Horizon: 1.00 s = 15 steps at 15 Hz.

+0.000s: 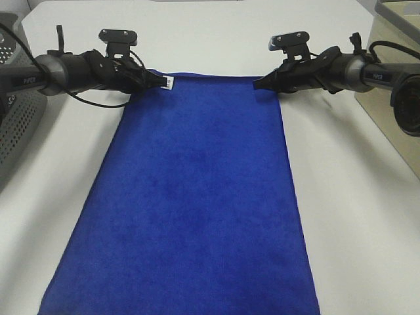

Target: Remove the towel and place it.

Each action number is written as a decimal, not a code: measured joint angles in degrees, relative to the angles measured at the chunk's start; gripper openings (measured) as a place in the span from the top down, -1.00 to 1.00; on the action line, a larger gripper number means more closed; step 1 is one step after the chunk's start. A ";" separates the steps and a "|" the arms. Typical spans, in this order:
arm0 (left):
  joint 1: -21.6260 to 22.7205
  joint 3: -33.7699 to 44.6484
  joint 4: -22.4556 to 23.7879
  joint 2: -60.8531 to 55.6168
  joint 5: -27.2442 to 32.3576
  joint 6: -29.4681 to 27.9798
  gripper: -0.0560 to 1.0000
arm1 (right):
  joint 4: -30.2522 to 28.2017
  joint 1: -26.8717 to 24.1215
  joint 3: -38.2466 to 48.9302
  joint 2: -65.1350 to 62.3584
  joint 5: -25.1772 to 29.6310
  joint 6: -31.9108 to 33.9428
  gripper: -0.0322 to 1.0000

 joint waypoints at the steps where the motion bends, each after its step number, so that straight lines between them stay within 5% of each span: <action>1: 0.00 0.00 0.00 0.00 -0.63 0.00 0.89 | 0.00 0.00 -0.29 0.11 -0.06 0.00 0.91; 9: -0.06 0.00 0.11 1.26 -0.92 0.00 0.86 | 0.06 0.00 -1.03 0.86 -0.80 0.00 0.91; 15: 0.00 0.00 0.23 1.55 -3.78 0.00 0.47 | 0.40 0.00 -1.03 1.09 -2.12 0.00 0.74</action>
